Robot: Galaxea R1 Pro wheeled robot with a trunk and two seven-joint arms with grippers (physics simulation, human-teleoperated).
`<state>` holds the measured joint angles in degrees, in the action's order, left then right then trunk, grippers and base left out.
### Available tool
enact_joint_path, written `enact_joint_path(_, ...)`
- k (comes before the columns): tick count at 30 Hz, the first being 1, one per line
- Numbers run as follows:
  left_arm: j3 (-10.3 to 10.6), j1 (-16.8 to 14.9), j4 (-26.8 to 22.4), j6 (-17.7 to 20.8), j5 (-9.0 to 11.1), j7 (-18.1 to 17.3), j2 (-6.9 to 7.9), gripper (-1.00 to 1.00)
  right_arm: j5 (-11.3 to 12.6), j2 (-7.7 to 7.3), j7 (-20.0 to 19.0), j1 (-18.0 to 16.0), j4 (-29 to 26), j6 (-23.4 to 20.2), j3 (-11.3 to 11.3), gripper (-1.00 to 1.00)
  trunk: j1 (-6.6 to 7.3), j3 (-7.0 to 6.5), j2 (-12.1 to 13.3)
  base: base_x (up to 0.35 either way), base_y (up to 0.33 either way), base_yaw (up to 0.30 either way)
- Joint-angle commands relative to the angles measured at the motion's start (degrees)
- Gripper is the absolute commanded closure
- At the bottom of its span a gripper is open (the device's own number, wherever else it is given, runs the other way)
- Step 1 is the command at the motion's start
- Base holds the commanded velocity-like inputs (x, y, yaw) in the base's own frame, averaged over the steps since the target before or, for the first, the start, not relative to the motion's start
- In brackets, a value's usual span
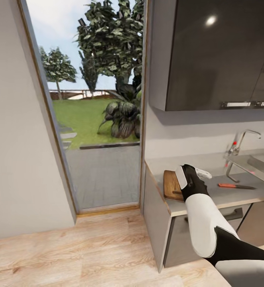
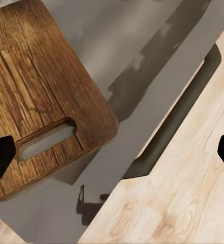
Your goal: In the kitchen, take the Vidalia onion out of the sink, dice it on the chopping board with the paring knife, put the diced onion into the bowl on the countertop, then place both the paring knife and the chopping board into the sink.
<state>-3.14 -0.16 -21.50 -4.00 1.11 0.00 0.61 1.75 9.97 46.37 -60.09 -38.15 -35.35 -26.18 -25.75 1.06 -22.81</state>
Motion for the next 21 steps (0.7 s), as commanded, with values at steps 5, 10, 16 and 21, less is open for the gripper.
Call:
enact_joint_path(5, -0.1, 0.0, 0.0, -0.1, 0.1, 0.0, 0.01, -1.00, 0.2, 0.03, 0.2, -0.1, -0.1, -0.3, -0.1, -1.00, -0.03, 0.15, -0.1, 0.000, -0.091, 0.000)
enact_joint_path(10, -0.1, 0.0, 0.0, -0.1, 0.1, 0.0, 0.01, -1.00, 0.2, 0.03, 0.1, -0.1, -0.1, -0.2, -0.1, -1.00, -0.03, 0.45, -0.1, 0.000, -0.010, 0.000)
enact_joint_path(16, -0.1, 0.0, 0.0, -0.1, 0.1, 0.0, 0.01, -1.00, 0.2, 0.03, 0.2, -0.1, 0.0, -0.2, -0.1, -1.00, -0.03, 0.98, -0.1, 0.013, -0.001, 0.000)
enact_joint_path(21, 0.0, 0.0, 0.0, -0.1, 0.1, 0.0, 0.00, -1.00, 0.2, 0.03, 0.1, 0.0, 0.0, -0.2, -0.1, -1.00, -0.03, 1.44, -0.1, 0.112, 0.000, 0.000)
